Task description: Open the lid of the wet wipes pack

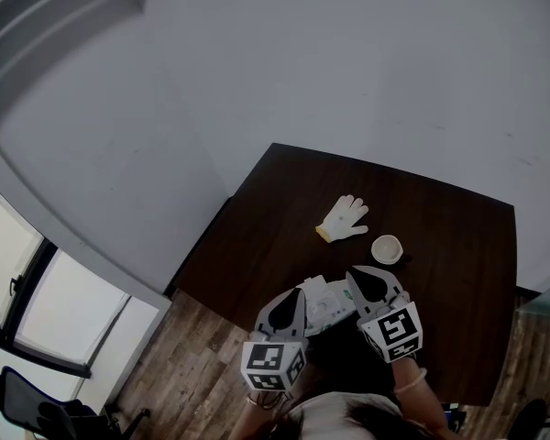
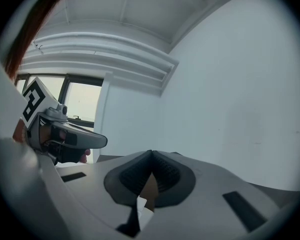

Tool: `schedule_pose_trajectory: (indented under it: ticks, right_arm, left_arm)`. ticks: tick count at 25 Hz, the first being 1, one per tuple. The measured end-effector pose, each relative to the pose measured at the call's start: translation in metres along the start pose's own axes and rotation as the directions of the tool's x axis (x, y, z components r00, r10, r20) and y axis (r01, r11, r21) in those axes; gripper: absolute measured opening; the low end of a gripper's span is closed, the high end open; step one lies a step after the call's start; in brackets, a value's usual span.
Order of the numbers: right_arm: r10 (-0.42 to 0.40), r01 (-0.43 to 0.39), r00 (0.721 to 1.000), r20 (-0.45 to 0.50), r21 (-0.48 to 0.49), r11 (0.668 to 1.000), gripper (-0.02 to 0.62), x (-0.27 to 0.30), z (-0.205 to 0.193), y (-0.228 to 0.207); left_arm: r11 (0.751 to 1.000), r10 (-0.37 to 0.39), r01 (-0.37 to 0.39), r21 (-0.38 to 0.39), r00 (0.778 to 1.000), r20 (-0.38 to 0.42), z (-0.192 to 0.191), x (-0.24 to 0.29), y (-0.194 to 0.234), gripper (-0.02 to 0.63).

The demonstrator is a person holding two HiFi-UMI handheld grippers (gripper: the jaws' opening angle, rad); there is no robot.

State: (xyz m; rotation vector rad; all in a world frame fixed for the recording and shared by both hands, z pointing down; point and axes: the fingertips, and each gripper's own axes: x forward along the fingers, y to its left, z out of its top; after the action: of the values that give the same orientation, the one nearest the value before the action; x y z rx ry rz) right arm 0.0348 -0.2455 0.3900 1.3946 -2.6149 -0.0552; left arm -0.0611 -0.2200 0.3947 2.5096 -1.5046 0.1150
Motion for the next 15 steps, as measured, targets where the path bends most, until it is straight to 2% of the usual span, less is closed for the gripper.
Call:
schedule_pose_trajectory:
  ticks: [15]
  right_arm:
    - [0.0, 0.0, 1.0, -0.002, 0.017, 1.0, 0.008, 0.004, -0.002, -0.008]
  left_arm:
    - [1.0, -0.012, 0.012, -0.028, 1.0, -0.01, -0.005, 0.012, -0.002, 0.018]
